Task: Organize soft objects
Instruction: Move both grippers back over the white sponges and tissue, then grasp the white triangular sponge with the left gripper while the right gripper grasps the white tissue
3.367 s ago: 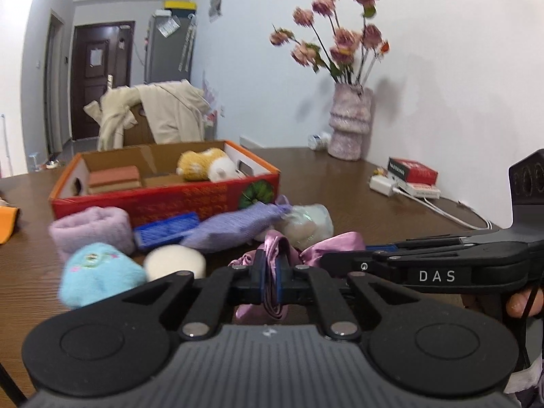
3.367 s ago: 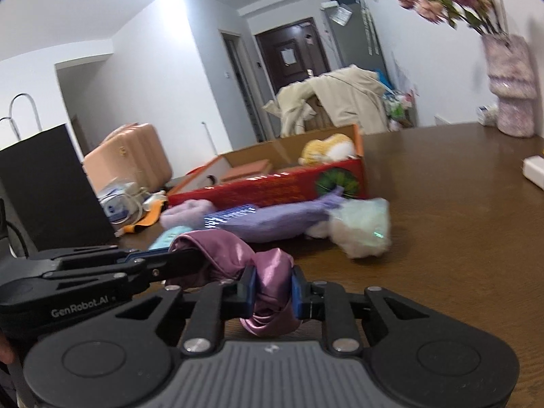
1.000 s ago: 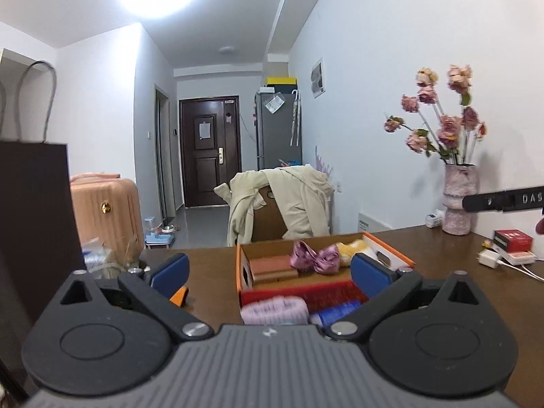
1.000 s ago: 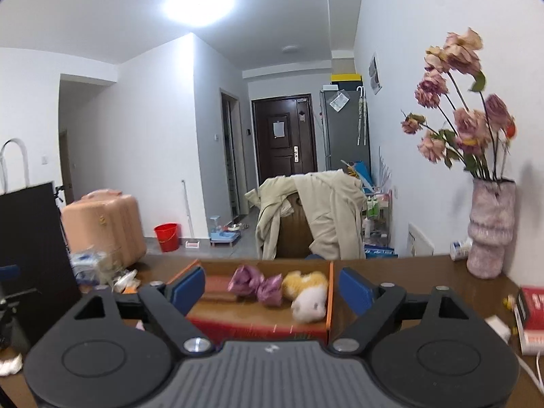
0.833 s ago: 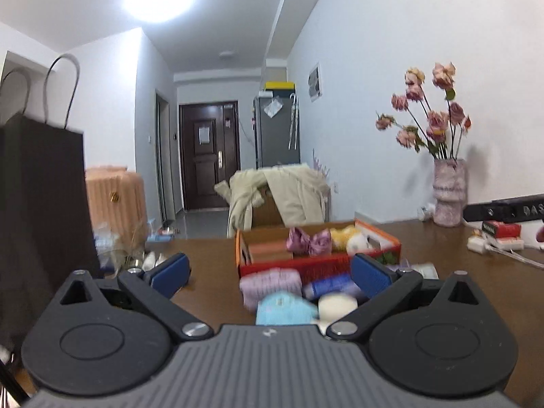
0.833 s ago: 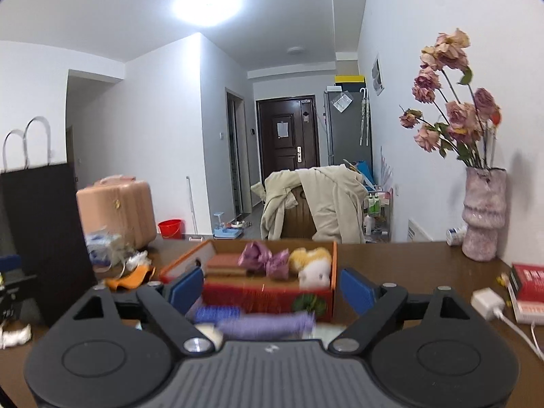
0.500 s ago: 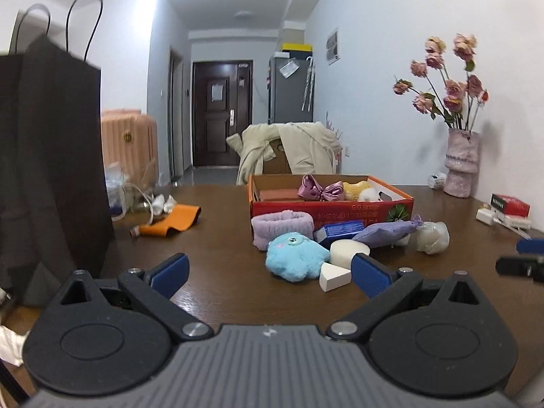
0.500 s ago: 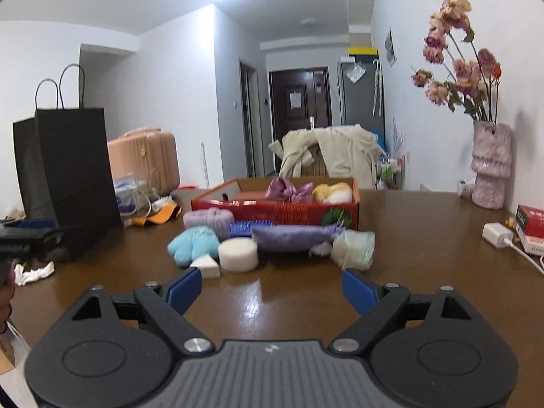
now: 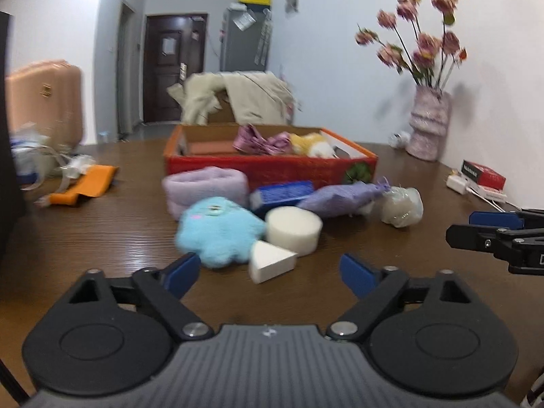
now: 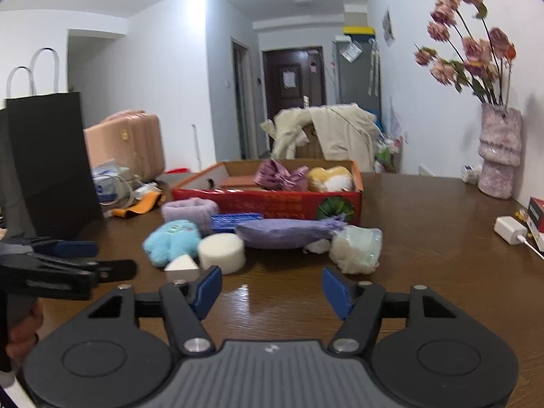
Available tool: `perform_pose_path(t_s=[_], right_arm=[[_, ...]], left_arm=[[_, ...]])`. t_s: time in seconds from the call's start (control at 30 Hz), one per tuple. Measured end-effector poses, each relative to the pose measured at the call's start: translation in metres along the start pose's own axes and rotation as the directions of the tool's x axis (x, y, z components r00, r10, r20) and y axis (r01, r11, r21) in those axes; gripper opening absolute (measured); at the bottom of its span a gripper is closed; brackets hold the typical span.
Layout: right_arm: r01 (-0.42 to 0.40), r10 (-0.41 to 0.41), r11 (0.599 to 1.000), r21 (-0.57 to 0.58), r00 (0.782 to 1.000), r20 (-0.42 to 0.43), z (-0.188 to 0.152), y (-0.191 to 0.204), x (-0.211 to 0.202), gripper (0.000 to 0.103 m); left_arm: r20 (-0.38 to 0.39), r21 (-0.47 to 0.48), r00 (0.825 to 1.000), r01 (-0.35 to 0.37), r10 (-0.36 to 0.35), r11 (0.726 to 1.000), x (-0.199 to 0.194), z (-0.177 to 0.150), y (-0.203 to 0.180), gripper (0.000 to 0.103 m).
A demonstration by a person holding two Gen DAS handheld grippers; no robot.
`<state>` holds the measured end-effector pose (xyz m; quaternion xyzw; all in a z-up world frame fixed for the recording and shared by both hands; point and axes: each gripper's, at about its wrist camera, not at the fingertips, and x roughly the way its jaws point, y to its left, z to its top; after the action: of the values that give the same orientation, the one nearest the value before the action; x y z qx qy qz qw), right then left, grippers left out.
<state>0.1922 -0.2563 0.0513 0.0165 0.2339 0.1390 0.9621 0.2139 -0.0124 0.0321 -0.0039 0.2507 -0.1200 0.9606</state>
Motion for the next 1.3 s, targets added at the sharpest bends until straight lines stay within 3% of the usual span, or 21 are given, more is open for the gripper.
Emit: perform_pose_path(t_s=[0.13,0.33,0.4,0.47,0.63,0.73,0.8,0.83,0.97,1.13,1.3], right_arm=[[0.018,-0.018,1.000,0.009,0.999,-0.044,0.004,-0.011,0.019,0.064],[0.014,-0.011,1.000,0.026,0.992,-0.127,0.009,-0.019,0.071,0.060],[0.020,-0.019,1.000,0.005,0.988,-0.152,0.015,-0.017,0.093,0.059],[0.039,-0.044,0.999,-0.030,0.984,-0.175,0.021,-0.014,0.116,0.057],[0.135,-0.151,0.986,-0.097,0.971,-0.185,0.037,-0.013,0.164,0.054],[0.131,-0.145,0.988,-0.085,0.972,-0.187,0.042,-0.018,0.181,0.053],[0.132,-0.149,0.986,-0.097,0.971,-0.188,0.043,-0.017,0.186,0.032],[0.134,-0.151,0.986,-0.101,0.972,-0.182,0.043,-0.015,0.186,0.021],[0.123,-0.137,0.988,-0.088,0.975,-0.173,0.039,-0.013,0.170,0.017],[0.078,-0.087,0.995,-0.062,0.981,-0.171,0.022,-0.008,0.117,0.015],[-0.065,0.071,0.997,0.036,0.983,-0.171,0.004,-0.003,0.050,0.014]], left_arm=[[-0.062,-0.023,0.998,0.007,-0.008,1.000,0.036,0.007,-0.001,0.076],[-0.124,-0.046,0.992,0.021,-0.027,0.999,0.063,0.007,0.003,0.072],[-0.145,-0.062,0.989,0.023,-0.032,0.998,0.070,0.005,0.006,0.063],[-0.163,-0.074,0.986,0.026,-0.038,0.997,0.077,0.005,0.009,0.045],[-0.140,-0.090,0.989,0.024,-0.036,0.996,0.083,0.005,0.012,0.037],[-0.134,-0.092,0.990,0.042,-0.054,0.995,0.083,0.005,0.013,0.035],[-0.133,-0.107,0.989,0.051,-0.065,0.993,0.083,0.005,0.015,0.034],[-0.131,-0.113,0.989,0.054,-0.069,0.992,0.083,0.005,0.017,0.033],[-0.132,-0.095,0.990,0.042,-0.054,0.995,0.078,0.003,0.014,0.033],[-0.127,-0.077,0.991,0.034,-0.044,0.996,0.057,-0.003,0.011,0.033],[-0.089,-0.057,0.994,0.057,-0.062,0.997,0.016,-0.013,0.003,0.033]])
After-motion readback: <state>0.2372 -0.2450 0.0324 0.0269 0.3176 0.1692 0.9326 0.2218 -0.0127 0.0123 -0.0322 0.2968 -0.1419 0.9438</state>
